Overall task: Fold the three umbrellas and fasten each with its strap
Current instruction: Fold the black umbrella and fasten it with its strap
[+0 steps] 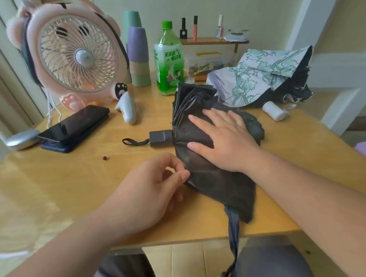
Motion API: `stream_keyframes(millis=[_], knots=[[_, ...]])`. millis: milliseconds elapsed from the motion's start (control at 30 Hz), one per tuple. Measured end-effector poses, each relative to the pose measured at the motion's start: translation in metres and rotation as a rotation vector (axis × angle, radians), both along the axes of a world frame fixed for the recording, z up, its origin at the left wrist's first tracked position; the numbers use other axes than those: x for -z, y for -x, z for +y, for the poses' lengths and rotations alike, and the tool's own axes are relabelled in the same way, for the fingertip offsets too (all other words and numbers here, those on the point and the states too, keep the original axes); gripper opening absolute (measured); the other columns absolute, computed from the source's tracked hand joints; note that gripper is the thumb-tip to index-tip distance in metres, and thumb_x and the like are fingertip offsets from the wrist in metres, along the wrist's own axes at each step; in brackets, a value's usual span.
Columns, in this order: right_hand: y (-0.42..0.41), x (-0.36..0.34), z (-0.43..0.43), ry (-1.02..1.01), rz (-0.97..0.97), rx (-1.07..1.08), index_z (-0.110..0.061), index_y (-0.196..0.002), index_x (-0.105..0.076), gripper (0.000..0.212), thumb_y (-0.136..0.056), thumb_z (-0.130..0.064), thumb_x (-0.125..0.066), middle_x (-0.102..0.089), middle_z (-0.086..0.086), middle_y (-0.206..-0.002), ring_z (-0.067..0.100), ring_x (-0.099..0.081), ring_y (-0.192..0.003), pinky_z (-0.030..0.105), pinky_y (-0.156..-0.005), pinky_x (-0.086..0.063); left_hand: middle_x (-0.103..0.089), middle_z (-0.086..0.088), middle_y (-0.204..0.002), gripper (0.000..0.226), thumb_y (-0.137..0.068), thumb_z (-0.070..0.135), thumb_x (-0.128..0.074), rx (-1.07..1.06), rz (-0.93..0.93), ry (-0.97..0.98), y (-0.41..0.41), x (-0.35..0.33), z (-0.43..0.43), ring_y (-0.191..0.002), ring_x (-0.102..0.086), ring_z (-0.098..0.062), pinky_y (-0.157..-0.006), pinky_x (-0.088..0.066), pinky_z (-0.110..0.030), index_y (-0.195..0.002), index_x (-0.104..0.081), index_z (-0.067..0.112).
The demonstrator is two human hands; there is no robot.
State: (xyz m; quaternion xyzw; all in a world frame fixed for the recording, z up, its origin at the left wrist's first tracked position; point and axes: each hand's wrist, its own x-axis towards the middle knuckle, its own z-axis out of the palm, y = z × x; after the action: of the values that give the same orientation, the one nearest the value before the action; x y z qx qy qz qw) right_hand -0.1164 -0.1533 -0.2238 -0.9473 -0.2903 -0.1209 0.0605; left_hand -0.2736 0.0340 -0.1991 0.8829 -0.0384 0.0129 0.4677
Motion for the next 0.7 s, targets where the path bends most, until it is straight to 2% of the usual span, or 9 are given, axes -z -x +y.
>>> stream_keyframes(millis=[100, 167, 233, 300, 367, 467, 567, 633, 700], knots=[[-0.001, 0.001, 0.000, 0.005, -0.001, -0.004, -0.048, -0.159, -0.014, 0.082, -0.086, -0.085, -0.016, -0.023, 0.000, -0.168, 0.020, -0.013, -0.156, 0.048, -0.127, -0.003, -0.072, -0.011, -0.065, 0.017, -0.104, 0.025, -0.053, -0.011, 0.089, 0.164, -0.003, 0.004, -0.002, -0.052, -0.059, -0.025, -0.056, -0.049, -0.032, -0.094, -0.053, 0.010], [-0.001, 0.001, -0.001, 0.005, 0.003, -0.005, -0.048, -0.159, -0.014, 0.082, -0.086, -0.085, -0.017, -0.024, -0.001, -0.168, 0.020, -0.013, -0.156, 0.047, -0.127, -0.003, -0.070, -0.019, -0.066, 0.016, -0.100, 0.016, -0.061, -0.044, 0.104, 0.350, -0.006, 0.004, 0.000, -0.050, -0.056, -0.028, -0.051, -0.045, -0.033, -0.097, -0.049, 0.005], [-0.001, 0.001, -0.001, 0.005, 0.010, -0.007, -0.048, -0.159, -0.014, 0.083, -0.085, -0.085, -0.017, -0.023, -0.001, -0.168, 0.020, -0.013, -0.156, 0.047, -0.127, -0.002, -0.070, -0.018, -0.075, 0.031, -0.090, 0.011, -0.075, -0.018, 0.149, 0.503, -0.004, 0.004, 0.004, -0.050, -0.056, -0.029, -0.046, -0.045, -0.031, -0.102, -0.047, 0.005], [0.000, 0.001, -0.001, 0.006, 0.011, -0.011, -0.048, -0.159, -0.013, 0.082, -0.086, -0.084, -0.020, -0.022, 0.000, -0.168, 0.020, -0.012, -0.156, 0.047, -0.127, -0.001, -0.069, -0.015, -0.078, 0.044, -0.078, 0.019, -0.082, 0.051, 0.244, 0.523, -0.001, 0.003, 0.011, -0.046, -0.053, -0.027, -0.040, -0.042, -0.027, -0.105, -0.050, 0.007], [0.000, 0.000, -0.001, 0.007, 0.017, -0.016, -0.048, -0.159, -0.011, 0.079, -0.090, -0.082, -0.027, -0.019, -0.001, -0.169, 0.020, -0.010, -0.157, 0.047, -0.127, 0.000, -0.067, -0.017, -0.071, 0.043, -0.073, 0.029, -0.090, 0.107, 0.338, 0.331, 0.003, -0.004, 0.021, -0.042, -0.047, -0.023, -0.038, -0.037, -0.023, -0.098, -0.058, 0.015], [0.003, -0.002, -0.002, 0.007, 0.042, -0.019, -0.048, -0.159, -0.009, 0.079, -0.091, -0.080, -0.034, -0.015, -0.003, -0.170, 0.018, -0.005, -0.157, 0.046, -0.127, 0.004, -0.060, -0.010, -0.053, 0.033, -0.071, 0.048, -0.082, 0.044, 0.354, 0.027, -0.002, -0.023, 0.031, -0.040, -0.042, -0.020, -0.042, -0.033, -0.022, -0.084, -0.067, 0.022], [0.001, -0.006, -0.005, -0.089, -0.011, -0.041, -0.044, -0.157, -0.026, 0.079, -0.088, -0.079, -0.043, -0.029, -0.007, -0.163, 0.015, -0.017, -0.152, 0.040, -0.126, -0.003, -0.060, 0.005, -0.055, 0.028, -0.081, 0.049, -0.078, -0.178, 0.021, -0.277, -0.035, -0.036, 0.026, -0.047, -0.052, -0.008, -0.049, -0.038, -0.026, -0.075, -0.065, 0.024], [-0.004, -0.014, -0.012, -0.288, -0.111, -0.001, -0.036, -0.147, -0.048, 0.073, -0.085, -0.075, -0.050, -0.048, -0.009, -0.147, 0.014, -0.036, -0.139, 0.033, -0.117, -0.018, -0.060, 0.009, -0.065, 0.025, -0.084, 0.046, -0.076, -0.284, -0.156, -0.362, -0.067, -0.040, 0.018, -0.060, -0.055, -0.005, -0.053, -0.037, -0.026, -0.075, -0.063, 0.027], [-0.013, -0.021, -0.026, -0.512, -0.206, 0.098, -0.026, -0.135, -0.061, 0.060, -0.086, -0.061, -0.062, -0.060, -0.006, -0.129, 0.018, -0.048, -0.123, 0.030, -0.104, -0.031, -0.063, 0.011, -0.076, 0.022, -0.085, 0.044, -0.076, -0.300, -0.202, -0.380, -0.097, -0.040, 0.009, -0.073, -0.059, -0.008, -0.059, -0.040, -0.026, -0.081, -0.064, 0.026]])
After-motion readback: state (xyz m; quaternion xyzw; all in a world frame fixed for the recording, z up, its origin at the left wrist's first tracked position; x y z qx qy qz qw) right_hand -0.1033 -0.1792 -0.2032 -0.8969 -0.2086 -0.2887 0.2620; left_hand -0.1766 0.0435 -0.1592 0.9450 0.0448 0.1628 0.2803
